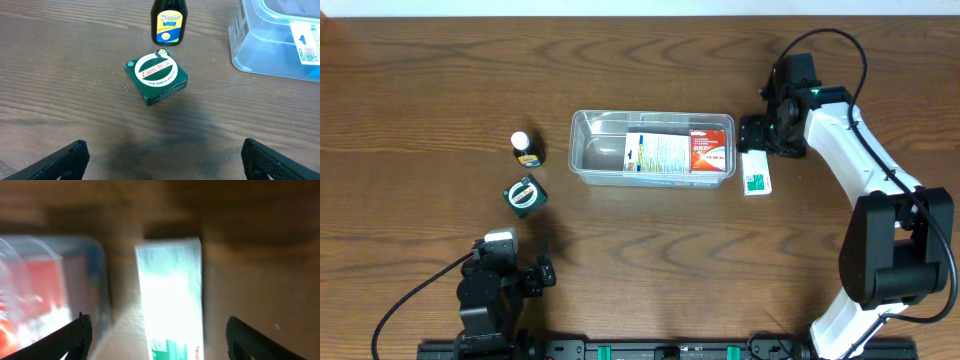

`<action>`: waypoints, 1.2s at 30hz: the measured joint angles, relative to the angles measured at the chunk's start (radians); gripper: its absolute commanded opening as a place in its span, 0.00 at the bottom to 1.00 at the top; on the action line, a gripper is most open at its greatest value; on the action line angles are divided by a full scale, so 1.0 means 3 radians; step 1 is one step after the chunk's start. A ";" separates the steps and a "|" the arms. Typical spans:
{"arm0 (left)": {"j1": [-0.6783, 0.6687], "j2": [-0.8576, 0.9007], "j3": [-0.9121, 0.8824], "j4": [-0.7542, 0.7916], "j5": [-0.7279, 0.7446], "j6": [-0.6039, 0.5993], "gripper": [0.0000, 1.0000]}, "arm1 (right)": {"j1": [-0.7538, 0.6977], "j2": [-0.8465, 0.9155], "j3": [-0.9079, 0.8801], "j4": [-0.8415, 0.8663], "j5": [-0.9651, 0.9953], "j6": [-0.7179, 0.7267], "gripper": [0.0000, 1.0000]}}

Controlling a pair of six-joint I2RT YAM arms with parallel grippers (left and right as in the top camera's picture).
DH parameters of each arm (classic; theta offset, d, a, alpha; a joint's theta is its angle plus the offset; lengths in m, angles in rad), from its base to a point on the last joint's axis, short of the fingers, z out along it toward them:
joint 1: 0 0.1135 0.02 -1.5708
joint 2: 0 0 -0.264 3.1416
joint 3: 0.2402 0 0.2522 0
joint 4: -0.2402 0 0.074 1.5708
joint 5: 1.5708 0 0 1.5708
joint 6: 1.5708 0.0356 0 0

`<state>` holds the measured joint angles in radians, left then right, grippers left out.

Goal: Pack container
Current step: 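Move the right gripper to the white-green box and grasp it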

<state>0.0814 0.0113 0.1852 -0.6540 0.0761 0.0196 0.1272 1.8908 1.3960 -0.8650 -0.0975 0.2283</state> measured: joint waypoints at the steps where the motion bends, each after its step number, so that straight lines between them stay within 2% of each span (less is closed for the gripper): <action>1: 0.0000 0.0000 0.0000 0.0000 0.0000 0.0000 0.98 | 0.0000 0.0000 0.0000 -0.0051 0.0032 -0.0022 0.88; 6: 0.0000 0.0000 0.0000 0.0000 0.0000 0.0000 0.98 | -0.0001 0.0000 -0.0004 -0.0139 0.0169 -0.0130 0.97; 9: -0.0001 0.0000 0.0000 0.0000 0.0000 0.0000 0.98 | -0.0001 0.0000 -0.0084 -0.0028 0.0195 -0.0205 0.98; 18: 0.0000 0.0000 0.0000 0.0000 0.0000 0.0000 0.98 | -0.0005 0.0000 -0.0593 0.0469 0.0203 -0.0268 0.97; 29: -0.0001 0.0000 0.0000 0.0000 0.0000 0.0000 0.98 | -0.0266 0.0000 -0.0818 0.0688 0.0277 -0.0268 0.87; 36: -0.0001 0.0000 0.0000 0.0000 0.0000 0.0000 0.98 | -0.0423 0.0000 -0.0862 0.0889 0.0351 -0.0392 0.89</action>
<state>0.0811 0.0113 0.1852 -0.6540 0.0761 0.0196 0.0002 1.8908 1.1374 -0.5983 0.0078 0.1108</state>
